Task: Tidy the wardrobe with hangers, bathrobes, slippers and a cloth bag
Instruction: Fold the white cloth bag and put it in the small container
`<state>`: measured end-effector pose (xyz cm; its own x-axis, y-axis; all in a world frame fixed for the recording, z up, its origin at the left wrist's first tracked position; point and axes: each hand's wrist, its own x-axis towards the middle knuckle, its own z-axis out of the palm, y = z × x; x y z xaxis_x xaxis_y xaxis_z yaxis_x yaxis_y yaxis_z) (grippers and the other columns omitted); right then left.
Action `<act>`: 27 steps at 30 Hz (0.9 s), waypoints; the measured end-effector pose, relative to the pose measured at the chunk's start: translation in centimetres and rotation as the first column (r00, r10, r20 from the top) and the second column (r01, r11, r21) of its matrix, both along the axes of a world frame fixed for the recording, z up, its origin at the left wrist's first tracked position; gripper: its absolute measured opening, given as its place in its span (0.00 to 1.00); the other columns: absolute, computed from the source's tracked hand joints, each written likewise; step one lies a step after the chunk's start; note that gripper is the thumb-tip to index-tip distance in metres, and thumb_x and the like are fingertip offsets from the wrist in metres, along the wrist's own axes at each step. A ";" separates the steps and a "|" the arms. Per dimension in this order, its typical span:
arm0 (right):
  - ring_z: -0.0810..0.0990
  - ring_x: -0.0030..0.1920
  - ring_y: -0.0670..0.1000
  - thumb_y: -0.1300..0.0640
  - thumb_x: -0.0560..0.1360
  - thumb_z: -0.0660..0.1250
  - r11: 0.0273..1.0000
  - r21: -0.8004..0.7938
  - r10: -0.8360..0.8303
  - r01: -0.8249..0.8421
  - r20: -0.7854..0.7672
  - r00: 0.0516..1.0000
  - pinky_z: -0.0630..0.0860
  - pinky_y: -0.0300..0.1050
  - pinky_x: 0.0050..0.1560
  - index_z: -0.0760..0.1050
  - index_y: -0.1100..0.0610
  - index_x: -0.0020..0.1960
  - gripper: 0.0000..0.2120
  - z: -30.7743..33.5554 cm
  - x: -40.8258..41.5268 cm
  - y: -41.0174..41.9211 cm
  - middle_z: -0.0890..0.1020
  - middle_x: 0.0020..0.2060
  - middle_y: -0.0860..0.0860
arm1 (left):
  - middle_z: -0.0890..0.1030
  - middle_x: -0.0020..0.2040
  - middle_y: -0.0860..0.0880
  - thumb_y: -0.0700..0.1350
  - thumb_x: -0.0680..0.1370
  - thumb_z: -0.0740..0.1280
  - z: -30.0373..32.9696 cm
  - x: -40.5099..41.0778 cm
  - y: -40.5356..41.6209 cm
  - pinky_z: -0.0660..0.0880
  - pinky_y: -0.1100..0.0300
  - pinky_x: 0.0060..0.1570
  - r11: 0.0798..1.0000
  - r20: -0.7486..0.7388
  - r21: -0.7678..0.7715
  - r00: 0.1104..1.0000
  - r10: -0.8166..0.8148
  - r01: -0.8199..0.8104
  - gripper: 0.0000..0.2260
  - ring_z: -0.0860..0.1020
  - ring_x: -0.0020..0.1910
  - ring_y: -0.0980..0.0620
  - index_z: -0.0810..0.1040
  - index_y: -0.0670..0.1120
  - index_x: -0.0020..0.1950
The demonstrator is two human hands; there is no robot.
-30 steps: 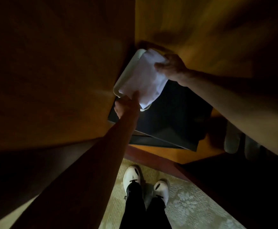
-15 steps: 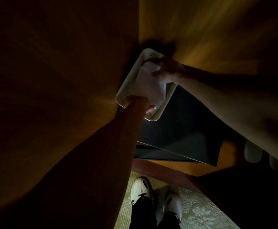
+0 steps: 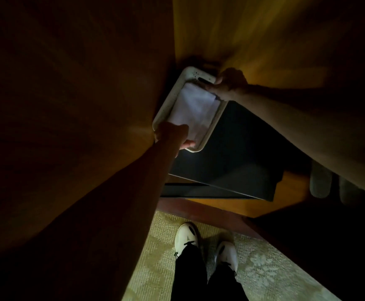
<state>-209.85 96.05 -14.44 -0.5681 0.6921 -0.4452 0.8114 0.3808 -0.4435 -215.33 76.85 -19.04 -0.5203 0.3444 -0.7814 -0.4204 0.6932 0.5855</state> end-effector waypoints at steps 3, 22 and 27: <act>0.85 0.50 0.55 0.41 0.75 0.72 0.996 0.023 -0.086 0.085 0.026 0.996 0.83 0.47 0.50 0.81 0.59 0.60 0.24 3.8 2.0 -0.2 0.85 0.55 0.57 | 0.84 0.50 0.41 0.50 0.76 0.72 3.8 0.7 -1.6 0.83 0.58 0.33 0.998 -0.087 -0.049 0.995 -0.044 0.040 0.21 0.86 0.45 0.45 0.74 0.34 0.58; 0.79 0.36 0.54 0.42 0.77 0.68 0.954 -0.139 -0.279 0.267 -0.079 0.957 0.71 0.42 0.36 0.74 0.57 0.34 0.22 25.6 20.7 -24.0 0.79 0.31 0.52 | 0.87 0.51 0.51 0.58 0.76 0.71 31.6 13.0 -17.4 0.79 0.51 0.58 0.868 -0.564 -0.104 0.690 -0.454 0.486 0.16 0.83 0.55 0.49 0.82 0.51 0.59; 0.83 0.41 0.60 0.41 0.79 0.65 0.948 -0.043 -0.318 0.316 -0.165 0.933 0.79 0.57 0.49 0.80 0.64 0.40 0.26 35.6 27.8 -30.4 0.84 0.37 0.61 | 0.87 0.50 0.54 0.58 0.77 0.70 38.8 16.1 -22.1 0.78 0.51 0.60 0.796 -0.618 -0.086 0.594 -0.515 0.600 0.18 0.82 0.59 0.52 0.82 0.49 0.61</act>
